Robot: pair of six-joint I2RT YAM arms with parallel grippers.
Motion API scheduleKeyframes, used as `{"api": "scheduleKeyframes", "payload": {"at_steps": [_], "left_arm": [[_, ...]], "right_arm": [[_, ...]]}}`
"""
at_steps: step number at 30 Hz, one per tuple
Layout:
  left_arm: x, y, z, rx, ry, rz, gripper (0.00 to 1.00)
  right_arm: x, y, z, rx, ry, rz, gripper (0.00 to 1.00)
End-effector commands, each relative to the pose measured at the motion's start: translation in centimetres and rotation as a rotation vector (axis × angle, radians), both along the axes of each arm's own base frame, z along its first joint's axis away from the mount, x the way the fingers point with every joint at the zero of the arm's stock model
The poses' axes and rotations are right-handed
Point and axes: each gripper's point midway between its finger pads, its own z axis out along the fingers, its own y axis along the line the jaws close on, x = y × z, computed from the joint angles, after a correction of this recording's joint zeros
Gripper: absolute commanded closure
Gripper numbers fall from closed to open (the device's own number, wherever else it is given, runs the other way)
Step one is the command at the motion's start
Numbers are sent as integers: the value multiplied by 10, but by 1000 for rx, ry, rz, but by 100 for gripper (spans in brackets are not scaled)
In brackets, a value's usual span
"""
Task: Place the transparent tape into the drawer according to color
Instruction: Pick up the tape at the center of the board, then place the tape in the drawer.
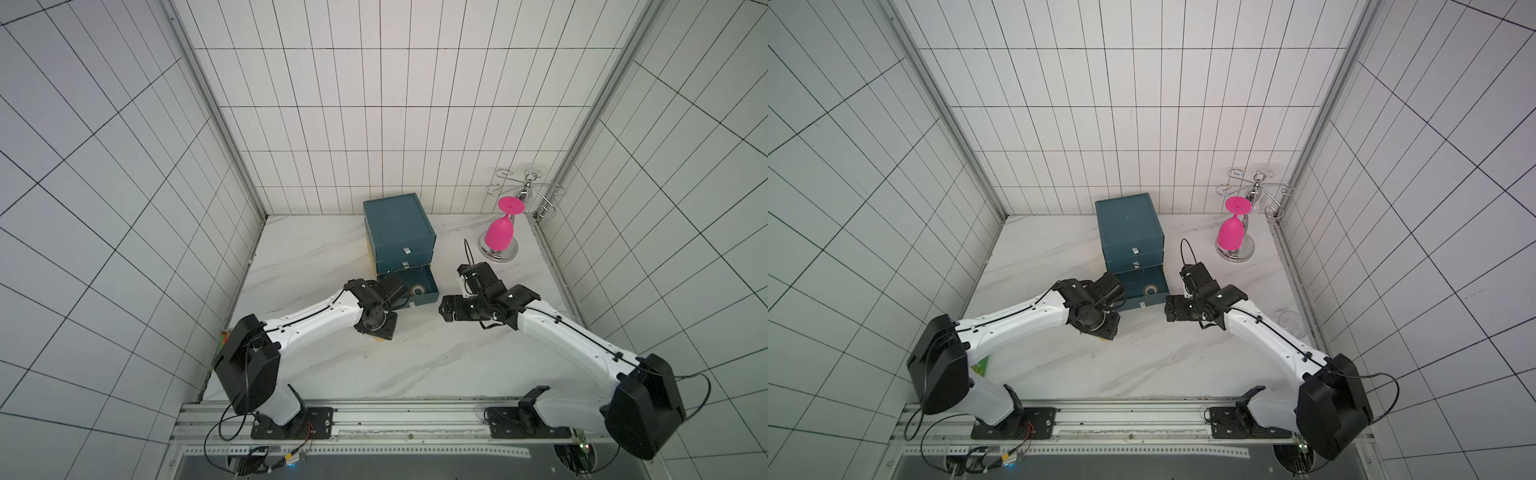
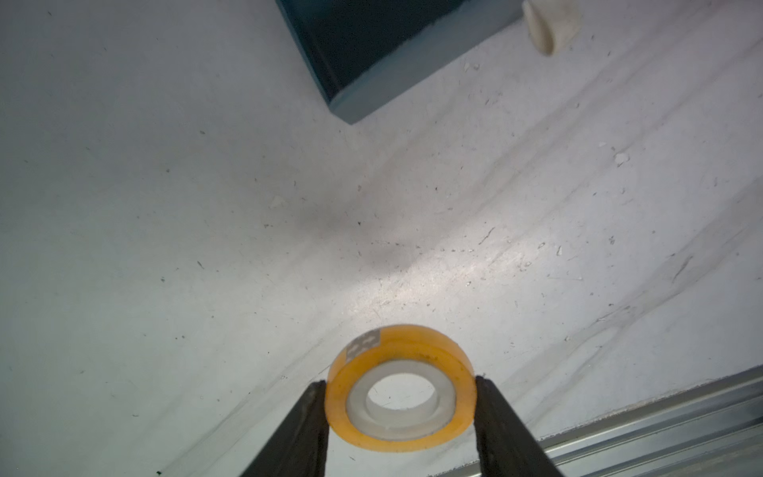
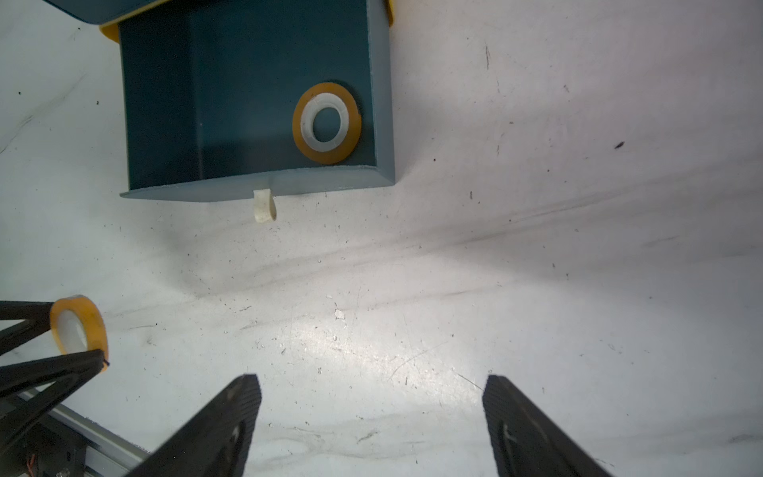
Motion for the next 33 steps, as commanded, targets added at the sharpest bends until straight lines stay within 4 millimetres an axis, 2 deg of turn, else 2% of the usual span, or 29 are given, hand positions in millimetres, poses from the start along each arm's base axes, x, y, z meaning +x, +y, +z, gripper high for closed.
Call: {"api": "scheduleKeyframes", "payload": {"at_steps": [1,8,12,20,27,28,33], "left_arm": [[22,-5,25,-18,-85,-5,63],[68,-22,57,-61,-209,21,63],[91,-36,63,-65,-269,14,63],[118,-47,47,-14,-318,17,63],[131,-42,31,28,-373,42,62],[132,-43,29,25,-379,44,60],[134,-42,18,57,-387,46,40]], "right_arm": [[-4,-8,-3,3,8,-23,11],[-1,-12,0,10,0,-36,11],[0,-15,0,14,-2,-46,11],[1,-20,2,24,-6,-65,11],[1,-23,-1,25,4,-71,11],[1,-23,-2,26,5,-71,11],[1,-23,-3,27,10,-72,11]]}}
